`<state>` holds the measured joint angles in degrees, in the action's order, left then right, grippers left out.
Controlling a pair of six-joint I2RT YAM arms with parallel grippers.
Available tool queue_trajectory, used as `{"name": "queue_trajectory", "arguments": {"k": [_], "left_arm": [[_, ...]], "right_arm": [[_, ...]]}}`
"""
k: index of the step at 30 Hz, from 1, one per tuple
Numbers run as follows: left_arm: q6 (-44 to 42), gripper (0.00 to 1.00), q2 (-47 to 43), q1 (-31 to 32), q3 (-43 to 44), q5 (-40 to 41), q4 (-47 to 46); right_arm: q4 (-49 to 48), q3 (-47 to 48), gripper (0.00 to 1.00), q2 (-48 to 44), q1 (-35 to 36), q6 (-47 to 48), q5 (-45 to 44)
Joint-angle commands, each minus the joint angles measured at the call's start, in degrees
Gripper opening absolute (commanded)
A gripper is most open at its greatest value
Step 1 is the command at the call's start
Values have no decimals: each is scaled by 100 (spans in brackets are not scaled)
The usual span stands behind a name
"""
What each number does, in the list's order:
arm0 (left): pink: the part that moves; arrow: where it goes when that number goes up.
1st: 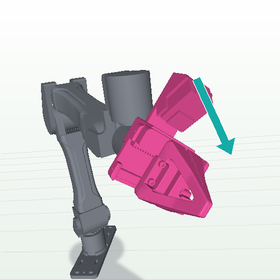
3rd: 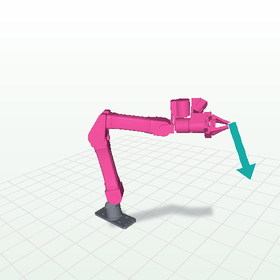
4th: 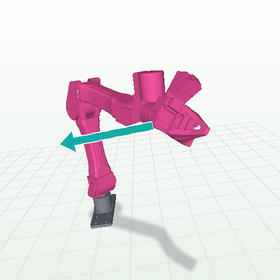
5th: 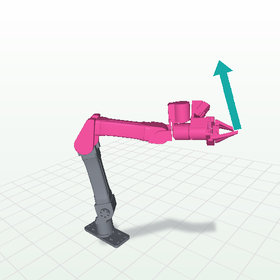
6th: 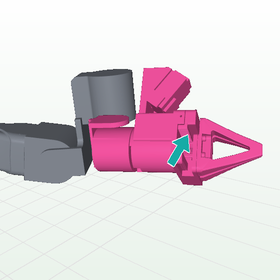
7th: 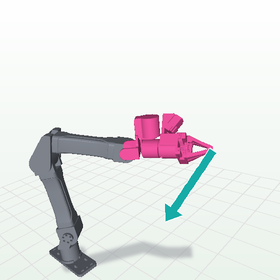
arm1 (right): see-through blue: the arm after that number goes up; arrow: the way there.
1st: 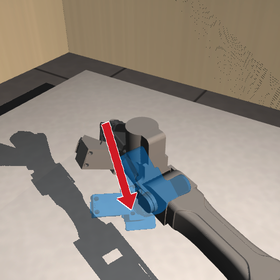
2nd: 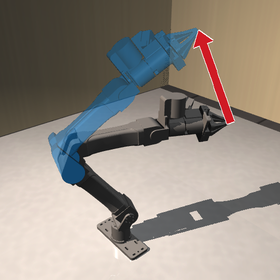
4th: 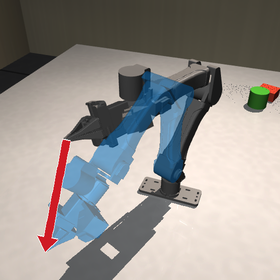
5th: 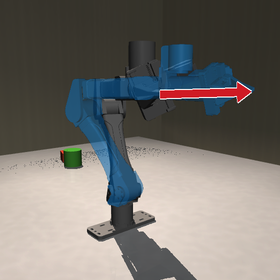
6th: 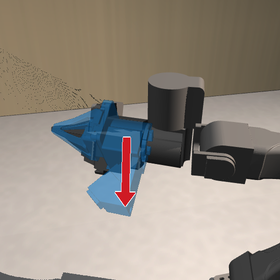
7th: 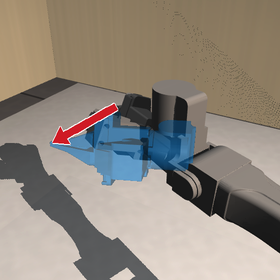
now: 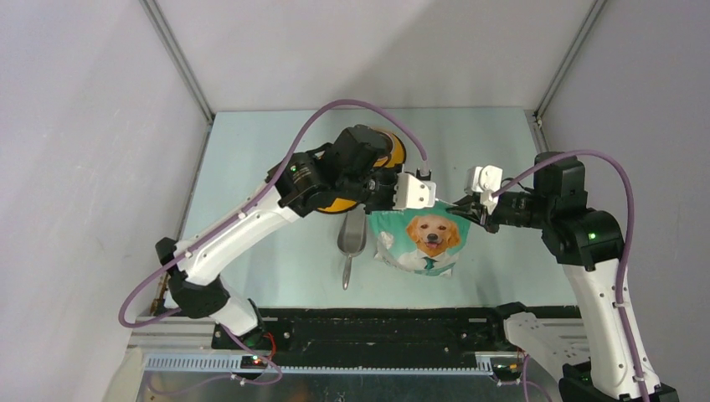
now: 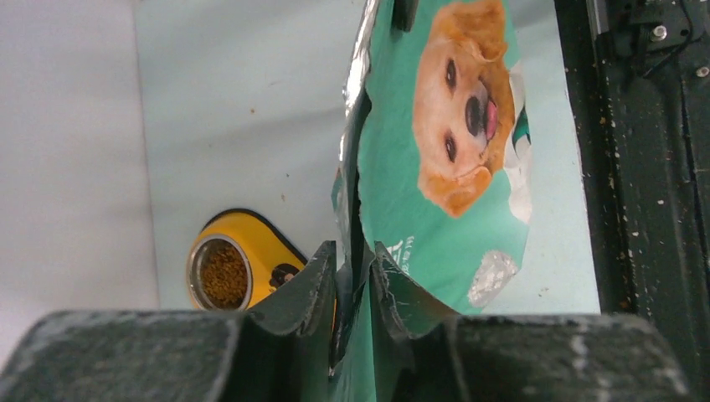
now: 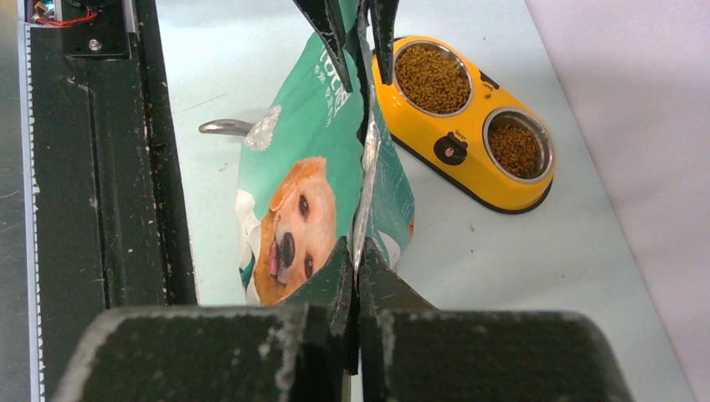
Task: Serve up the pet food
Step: Close the pet food bag at the center of the board.
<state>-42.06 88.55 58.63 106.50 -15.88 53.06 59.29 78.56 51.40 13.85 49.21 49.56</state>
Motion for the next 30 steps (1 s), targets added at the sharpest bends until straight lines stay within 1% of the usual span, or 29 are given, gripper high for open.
{"name": "queue_trajectory", "arguments": {"k": [1, 2, 3, 5, 10, 11, 13, 14, 15, 16, 18, 19, 20, 22, 26, 30], "left_arm": [[-212, 19, 166, -80, 252, 365, 719], [-279, 16, 159, -80, 228, 386, 748], [-395, 5, 160, -76, 225, 415, 806], [-482, 0, 148, -79, 226, 515, 824], [-624, 0, 51, -87, 240, 643, 871], [-614, 0, 49, -88, 257, 826, 842], [-548, 4, 46, -83, 249, 1228, 721], [-539, 13, 34, -86, 213, 1467, 598], [-564, 17, -15, -90, 126, 1602, 559], [-647, 24, -36, -94, 82, 1717, 570], [-810, 24, -99, -89, -5, 1725, 679], [-868, 21, -134, -84, -50, 1722, 728], [-993, 6, -140, -91, -59, 1701, 839], [-1138, 1, -138, -90, -47, 1651, 1049], [-1219, 0, -180, -105, -24, 1663, 1169], [-1057, 1, -191, -106, -104, 2224, 922]], "right_arm": [[-69, 93, 0, -80, 64, -47, 0], [-60, 91, 0, -71, 74, -62, -34], [-63, 89, 0, -69, 85, -70, -52], [-64, 95, 0, -76, 109, -78, -98], [-76, 91, 0, -97, 140, -108, -204], [-71, 89, 0, -106, 142, -119, -220], [-67, 91, 0, -123, 148, -115, -267], [-71, 90, 0, -126, 156, -119, -288], [-68, 89, 0, -140, 155, -126, -295], [-67, 89, 0, -146, 171, -133, -301], [-66, 89, 0, -143, 211, -158, -311], [-82, 93, 0, -136, 230, -179, -352], [-110, 94, 0, -123, 278, -195, -378], [-162, 90, 0, -105, 363, -293, -486], [-197, 89, 0, -87, 475, -356, -660], [-198, 91, 0, -94, 555, -384, -754]]}}
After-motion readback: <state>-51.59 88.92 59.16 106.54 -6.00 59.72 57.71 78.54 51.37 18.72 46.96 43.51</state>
